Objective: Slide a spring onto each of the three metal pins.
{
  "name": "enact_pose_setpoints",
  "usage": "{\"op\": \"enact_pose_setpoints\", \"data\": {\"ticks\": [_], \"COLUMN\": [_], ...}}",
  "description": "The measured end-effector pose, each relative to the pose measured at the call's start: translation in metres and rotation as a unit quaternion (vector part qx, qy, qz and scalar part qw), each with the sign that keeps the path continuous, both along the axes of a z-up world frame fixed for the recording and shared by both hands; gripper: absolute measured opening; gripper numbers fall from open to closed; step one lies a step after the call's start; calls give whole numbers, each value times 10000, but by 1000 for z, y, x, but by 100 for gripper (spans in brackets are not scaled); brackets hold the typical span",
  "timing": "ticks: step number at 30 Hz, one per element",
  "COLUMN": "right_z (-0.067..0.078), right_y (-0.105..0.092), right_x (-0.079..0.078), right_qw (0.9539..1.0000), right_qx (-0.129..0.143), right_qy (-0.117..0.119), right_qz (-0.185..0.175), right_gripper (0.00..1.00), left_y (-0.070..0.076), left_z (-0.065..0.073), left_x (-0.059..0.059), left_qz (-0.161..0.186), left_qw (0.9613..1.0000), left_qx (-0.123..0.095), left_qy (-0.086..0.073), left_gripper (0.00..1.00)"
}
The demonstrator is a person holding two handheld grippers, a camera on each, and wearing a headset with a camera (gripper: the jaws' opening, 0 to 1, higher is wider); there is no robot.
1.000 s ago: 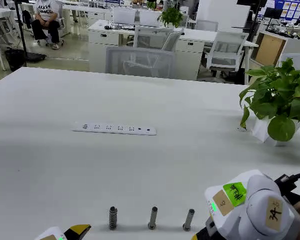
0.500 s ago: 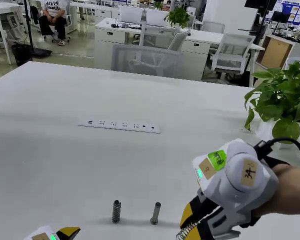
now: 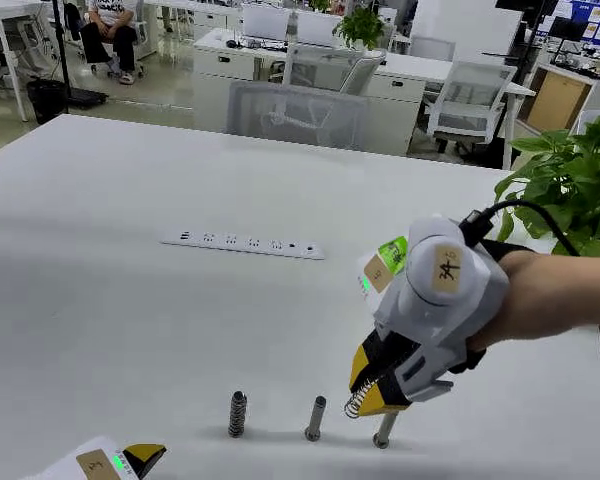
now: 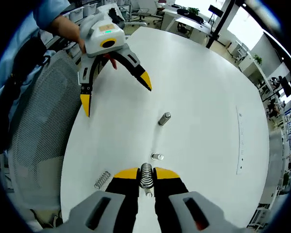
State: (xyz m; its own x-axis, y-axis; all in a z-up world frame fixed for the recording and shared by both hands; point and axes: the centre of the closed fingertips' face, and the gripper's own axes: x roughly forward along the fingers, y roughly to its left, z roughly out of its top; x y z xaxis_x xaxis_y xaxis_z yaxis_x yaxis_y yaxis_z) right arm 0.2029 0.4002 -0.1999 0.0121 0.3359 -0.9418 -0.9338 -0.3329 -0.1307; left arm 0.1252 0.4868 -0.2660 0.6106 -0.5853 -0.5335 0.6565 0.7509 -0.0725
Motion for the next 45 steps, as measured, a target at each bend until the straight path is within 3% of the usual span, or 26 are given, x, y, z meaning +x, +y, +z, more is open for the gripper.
{"op": "enact_pose_setpoints", "data": {"ticks": [5, 17, 45], "right_z": [-3, -17, -34], "right_y": [3, 15, 21], "right_x": [6, 17, 19], "right_qw": [9994, 9971, 9934], "right_qx": [-256, -583, -832], "right_qy": [-26, -71, -16], "right_qz": [212, 493, 793], "right_gripper": [12, 12, 12], "left_y": [-4, -3, 3], "left_z": [-3, -9, -10], "left_x": [-2, 1, 7], "left_qz": [-63, -12, 105], "left_qw": [10000, 9998, 9996], "left_qx": [2, -29, -47], "left_qy": [56, 184, 273], "left_gripper": [100, 100, 100]}}
